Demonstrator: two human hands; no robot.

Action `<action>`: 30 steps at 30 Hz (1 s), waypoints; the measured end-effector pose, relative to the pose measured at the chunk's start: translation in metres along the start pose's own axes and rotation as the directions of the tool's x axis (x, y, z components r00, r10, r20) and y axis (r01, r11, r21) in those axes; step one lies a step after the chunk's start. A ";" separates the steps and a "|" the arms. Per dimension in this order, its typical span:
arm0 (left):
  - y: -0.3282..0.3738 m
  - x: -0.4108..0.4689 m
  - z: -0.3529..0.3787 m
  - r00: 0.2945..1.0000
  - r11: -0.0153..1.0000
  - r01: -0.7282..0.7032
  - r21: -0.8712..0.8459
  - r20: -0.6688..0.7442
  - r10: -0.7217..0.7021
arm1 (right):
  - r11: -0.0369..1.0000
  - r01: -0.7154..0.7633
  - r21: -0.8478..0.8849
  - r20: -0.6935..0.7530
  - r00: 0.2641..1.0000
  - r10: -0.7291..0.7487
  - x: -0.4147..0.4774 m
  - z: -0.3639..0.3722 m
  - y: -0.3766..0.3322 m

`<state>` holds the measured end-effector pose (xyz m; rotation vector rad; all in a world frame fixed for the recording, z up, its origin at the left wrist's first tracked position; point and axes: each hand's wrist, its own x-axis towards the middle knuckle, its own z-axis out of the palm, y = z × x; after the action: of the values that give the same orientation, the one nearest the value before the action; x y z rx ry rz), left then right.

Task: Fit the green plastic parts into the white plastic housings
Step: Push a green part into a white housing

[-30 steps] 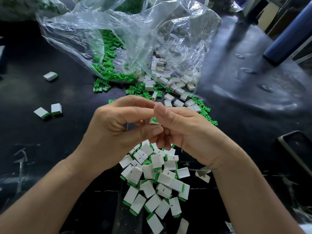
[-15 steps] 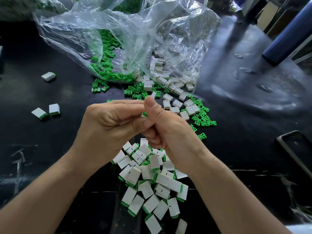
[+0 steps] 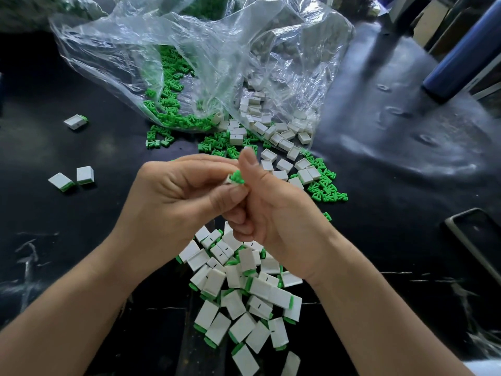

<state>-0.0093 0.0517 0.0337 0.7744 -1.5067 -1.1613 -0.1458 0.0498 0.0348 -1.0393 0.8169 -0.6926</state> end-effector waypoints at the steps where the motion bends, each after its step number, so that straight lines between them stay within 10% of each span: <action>1: 0.000 -0.001 -0.002 0.999 0.997 0.028 -0.069 -0.013 -0.029 | 1.000 -0.010 0.029 0.041 0.999 0.009 0.000 -0.001 -0.001; 30: 0.005 0.000 -0.009 0.955 0.933 0.293 -0.207 0.103 -0.277 | 0.949 0.097 -0.299 -0.026 0.994 -0.109 -0.012 -0.003 -0.014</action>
<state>0.0003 0.0512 0.0384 0.8231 -1.3223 -1.5606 -0.1562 0.0538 0.0500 -1.3514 0.9274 -0.6948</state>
